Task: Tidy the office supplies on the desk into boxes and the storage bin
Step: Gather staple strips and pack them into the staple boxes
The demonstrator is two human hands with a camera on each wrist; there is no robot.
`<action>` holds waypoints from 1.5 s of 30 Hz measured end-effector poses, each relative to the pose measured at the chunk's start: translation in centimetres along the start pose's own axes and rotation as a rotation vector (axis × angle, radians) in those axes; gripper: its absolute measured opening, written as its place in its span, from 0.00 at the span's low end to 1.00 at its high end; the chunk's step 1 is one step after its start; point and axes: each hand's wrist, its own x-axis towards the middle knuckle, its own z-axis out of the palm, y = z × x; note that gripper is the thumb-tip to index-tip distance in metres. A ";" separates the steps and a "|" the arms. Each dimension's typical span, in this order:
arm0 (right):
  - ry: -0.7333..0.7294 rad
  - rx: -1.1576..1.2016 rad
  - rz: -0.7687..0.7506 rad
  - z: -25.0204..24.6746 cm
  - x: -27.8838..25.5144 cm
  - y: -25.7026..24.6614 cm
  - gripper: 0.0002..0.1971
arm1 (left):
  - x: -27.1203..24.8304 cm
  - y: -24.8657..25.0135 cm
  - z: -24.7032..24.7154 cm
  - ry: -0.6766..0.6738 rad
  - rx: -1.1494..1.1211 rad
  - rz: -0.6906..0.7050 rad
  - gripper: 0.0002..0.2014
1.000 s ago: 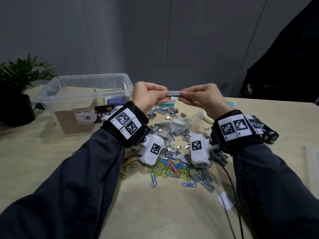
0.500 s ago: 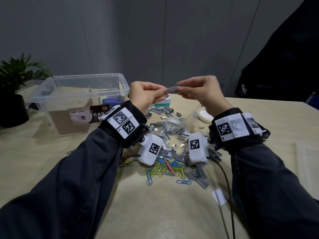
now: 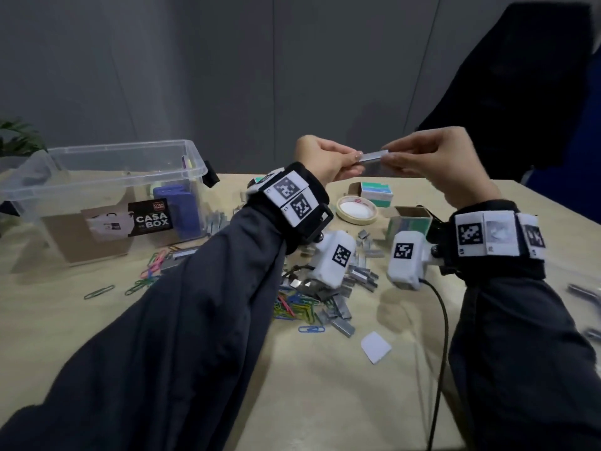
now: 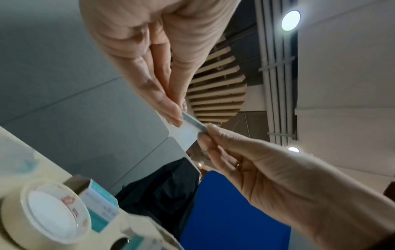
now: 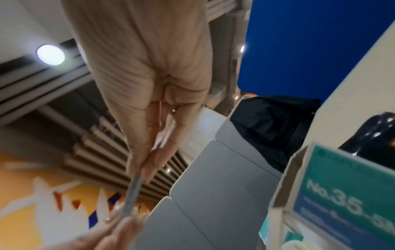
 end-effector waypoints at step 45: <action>0.216 -0.830 0.293 0.4 -0.2 3.9 0.07 | -0.1 -1.5 2.2 -0.466 0.797 0.022 0.15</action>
